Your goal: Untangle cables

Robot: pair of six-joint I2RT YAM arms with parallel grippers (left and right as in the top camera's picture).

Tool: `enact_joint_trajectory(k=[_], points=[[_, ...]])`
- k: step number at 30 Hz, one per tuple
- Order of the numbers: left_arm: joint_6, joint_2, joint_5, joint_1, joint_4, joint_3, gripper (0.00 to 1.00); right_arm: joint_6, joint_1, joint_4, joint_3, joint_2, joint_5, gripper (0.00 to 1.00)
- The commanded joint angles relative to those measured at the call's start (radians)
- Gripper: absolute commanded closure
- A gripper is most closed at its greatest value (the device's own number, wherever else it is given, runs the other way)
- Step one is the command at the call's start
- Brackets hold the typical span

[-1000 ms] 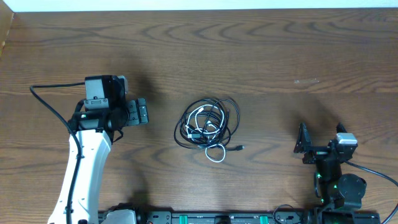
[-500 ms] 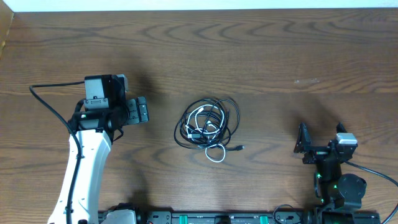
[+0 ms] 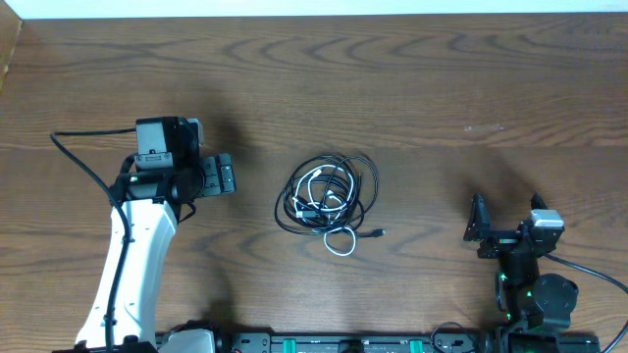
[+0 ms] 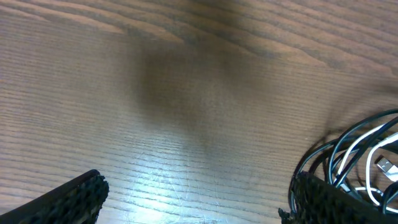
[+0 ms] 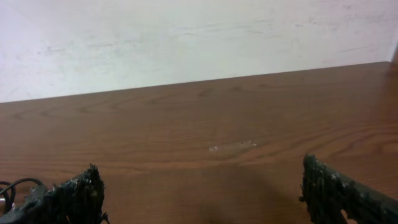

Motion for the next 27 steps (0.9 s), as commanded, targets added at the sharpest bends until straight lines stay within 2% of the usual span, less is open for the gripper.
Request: enact_joint_trajectory(k=[1,27], points=[[0.014,0.019,0.005,0.004,-0.002,0.031,0.05,-0.013,-0.005,-0.005,-0.001,-0.006,0.004,0.01],[0.014,0.024,0.005,0.004,-0.017,0.031,0.05,-0.013,-0.005,-0.005,-0.001,-0.006,0.004,0.01]])
